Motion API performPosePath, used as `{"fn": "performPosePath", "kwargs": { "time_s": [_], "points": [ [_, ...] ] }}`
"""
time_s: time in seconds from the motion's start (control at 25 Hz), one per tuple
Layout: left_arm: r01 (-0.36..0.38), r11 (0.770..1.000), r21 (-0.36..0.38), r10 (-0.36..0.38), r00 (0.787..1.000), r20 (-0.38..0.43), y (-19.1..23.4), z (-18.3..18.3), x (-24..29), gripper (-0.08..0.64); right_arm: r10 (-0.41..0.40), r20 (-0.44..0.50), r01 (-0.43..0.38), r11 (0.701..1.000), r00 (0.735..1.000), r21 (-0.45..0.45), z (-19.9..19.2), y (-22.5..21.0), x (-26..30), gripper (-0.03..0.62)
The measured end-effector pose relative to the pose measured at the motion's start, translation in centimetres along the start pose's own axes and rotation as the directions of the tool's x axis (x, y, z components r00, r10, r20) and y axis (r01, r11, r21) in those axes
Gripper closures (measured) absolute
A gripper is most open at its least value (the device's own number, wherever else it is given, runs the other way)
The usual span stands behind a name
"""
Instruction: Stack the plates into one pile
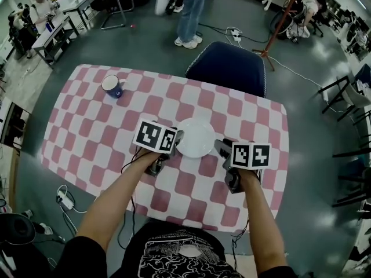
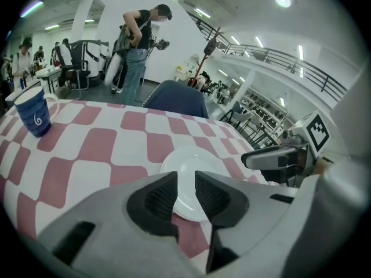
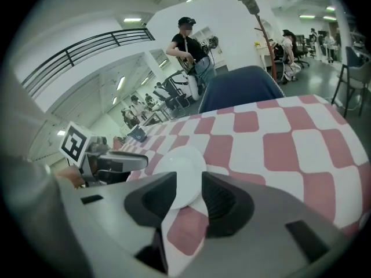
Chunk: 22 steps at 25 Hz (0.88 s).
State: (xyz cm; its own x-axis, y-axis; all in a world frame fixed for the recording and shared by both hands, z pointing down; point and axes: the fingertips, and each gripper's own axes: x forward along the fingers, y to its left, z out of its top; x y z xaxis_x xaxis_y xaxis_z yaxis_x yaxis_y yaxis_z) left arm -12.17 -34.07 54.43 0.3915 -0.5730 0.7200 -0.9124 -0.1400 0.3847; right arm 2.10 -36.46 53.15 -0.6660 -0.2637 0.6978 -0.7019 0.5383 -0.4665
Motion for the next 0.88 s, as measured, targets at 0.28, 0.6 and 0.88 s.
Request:
{"fn": "performPosePath", "kwargs": {
  "time_s": [0.28,0.6,0.88],
  "points": [
    [-0.041,0.997,0.068,0.031,0.99,0.136,-3.8,1.7,-3.3,0.459,0.011,0.092,-0.003,0.997,0.996,-0.082,0.8,1.2,-4.3,0.467],
    [-0.096,0.98,0.173,0.047,0.961,0.271,-9.4,2.7,-7.5,0.46,0.003,0.232,0.042,0.981,0.973,-0.189,1.2,3.0,-10.5,0.508],
    [-0.144,0.964,0.223,0.057,0.934,0.354,-13.7,2.1,-10.5,0.473,-0.001,0.337,0.079,0.973,0.941,-0.218,0.8,4.1,-15.7,0.541]
  ]
}}
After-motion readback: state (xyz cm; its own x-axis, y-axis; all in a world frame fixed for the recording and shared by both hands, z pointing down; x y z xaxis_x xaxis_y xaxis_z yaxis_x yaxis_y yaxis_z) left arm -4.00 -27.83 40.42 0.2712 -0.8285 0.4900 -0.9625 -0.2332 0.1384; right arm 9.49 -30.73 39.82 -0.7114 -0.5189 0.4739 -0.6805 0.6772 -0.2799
